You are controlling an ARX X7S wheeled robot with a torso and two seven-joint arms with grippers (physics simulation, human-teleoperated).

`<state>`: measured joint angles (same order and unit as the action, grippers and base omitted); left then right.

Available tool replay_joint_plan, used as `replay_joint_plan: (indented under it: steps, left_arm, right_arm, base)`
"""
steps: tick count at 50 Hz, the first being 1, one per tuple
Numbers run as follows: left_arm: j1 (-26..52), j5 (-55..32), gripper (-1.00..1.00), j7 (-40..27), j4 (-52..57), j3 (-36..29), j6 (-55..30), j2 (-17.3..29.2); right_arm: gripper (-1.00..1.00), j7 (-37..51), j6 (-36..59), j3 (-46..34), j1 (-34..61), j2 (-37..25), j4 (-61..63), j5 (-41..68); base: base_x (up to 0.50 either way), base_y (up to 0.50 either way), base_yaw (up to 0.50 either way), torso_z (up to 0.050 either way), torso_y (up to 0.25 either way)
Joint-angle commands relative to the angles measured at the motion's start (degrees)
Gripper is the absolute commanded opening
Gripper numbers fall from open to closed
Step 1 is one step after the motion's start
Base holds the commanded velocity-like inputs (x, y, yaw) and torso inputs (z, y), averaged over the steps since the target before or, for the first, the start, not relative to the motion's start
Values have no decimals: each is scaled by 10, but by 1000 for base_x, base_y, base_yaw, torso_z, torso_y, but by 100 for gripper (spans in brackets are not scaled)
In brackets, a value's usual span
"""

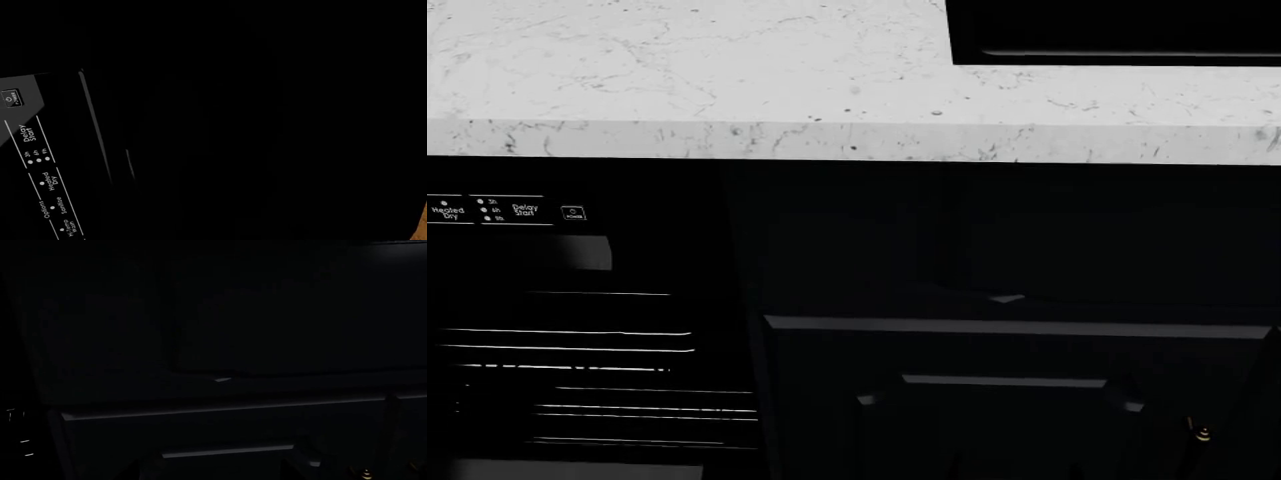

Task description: Open the dishwasher door

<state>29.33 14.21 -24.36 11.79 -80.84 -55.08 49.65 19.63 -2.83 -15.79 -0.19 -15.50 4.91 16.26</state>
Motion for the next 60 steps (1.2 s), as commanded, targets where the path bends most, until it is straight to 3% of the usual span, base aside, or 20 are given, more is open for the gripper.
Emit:
replay_joint_plan:
  steps: [1, 26, 37, 60]
  left_arm:
    - [-99, -81, -100, -42, 42, -17, 16, -7]
    - [-267, -153, -100, -148, -46, 4, 124, -27]
    - [-300, -163, -100, -152, -116, -6, 199, -50]
    - [-318, -199, -100, -86, -171, -22, 306, -63]
  right_arm:
    - [100, 4, 5, -7, 2, -1, 6, -3]
    - [100, 6, 5, -17, 4, -3, 8, -3]
    - [100, 9, 6, -23, 1, -4, 13, -5]
    - [100, 11, 2, -27, 4, -4, 9, -1]
  base:
    - [0, -3, -4, 0, 0]
    - [0, -2, -4, -2, 0]
    - [2, -3, -5, -3, 0]
    - [4, -3, -6, -4, 0]
